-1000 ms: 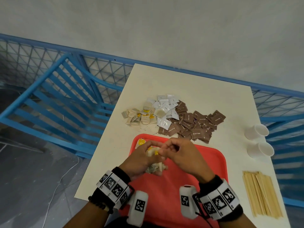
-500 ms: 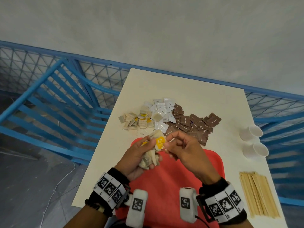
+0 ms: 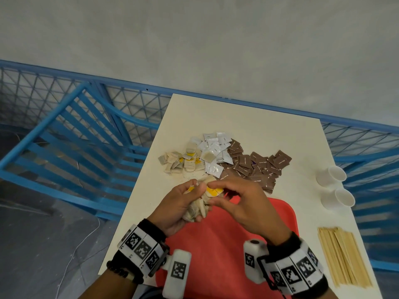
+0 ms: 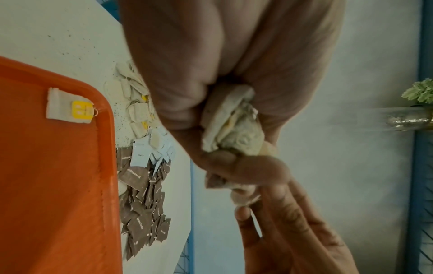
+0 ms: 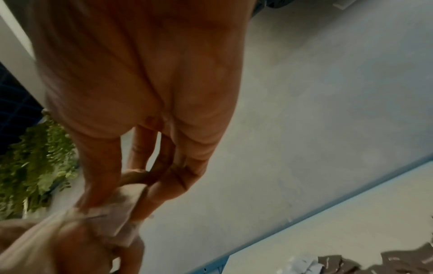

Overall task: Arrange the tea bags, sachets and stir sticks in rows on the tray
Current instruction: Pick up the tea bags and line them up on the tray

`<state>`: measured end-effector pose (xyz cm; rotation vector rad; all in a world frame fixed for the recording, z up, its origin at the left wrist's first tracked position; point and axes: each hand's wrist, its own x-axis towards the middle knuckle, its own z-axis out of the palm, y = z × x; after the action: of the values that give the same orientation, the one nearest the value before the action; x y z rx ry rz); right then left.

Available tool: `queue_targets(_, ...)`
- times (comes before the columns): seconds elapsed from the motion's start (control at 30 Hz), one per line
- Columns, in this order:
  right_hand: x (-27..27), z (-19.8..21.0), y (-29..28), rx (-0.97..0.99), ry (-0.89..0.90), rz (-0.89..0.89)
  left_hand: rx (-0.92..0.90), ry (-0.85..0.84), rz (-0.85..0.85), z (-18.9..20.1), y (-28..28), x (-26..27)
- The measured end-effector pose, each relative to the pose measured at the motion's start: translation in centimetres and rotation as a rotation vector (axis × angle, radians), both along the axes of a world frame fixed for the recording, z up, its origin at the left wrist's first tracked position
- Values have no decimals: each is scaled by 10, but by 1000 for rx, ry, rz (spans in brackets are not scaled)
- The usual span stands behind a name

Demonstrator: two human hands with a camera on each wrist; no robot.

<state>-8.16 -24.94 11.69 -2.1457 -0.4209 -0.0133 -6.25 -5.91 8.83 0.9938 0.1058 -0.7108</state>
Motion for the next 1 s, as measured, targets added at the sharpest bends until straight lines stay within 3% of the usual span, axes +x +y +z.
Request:
queue_targets(0.1,-3,-3,2,105,86,-53,-89,24,21,1,-3,-1)
queue_targets(0.3,-4,-5,7,83,77,-86,-152,7,-24,-6,-6,-3)
queue_targets(0.47,-2,16,-5,429,266,-244,-91,11,-105,-4,3,-4)
queue_targets(0.53,-1,24,-13,444,314,-215,-93,76,-105,-3,6,-4)
queue_targets(0.7,6,45,-24,218,325,-117,-81,74,-32,-3,8,8)
queue_targets(0.8,16,45,-29,-134,161,-149,-36,8,-16,9,11,18)
queue_targets(0.87,21,47,-33,-291,108,-101,70,-112,-34,22,12,22)
queue_targets(1.0,25,62,-28,-401,45,33,425,-478,-32,43,1,25)
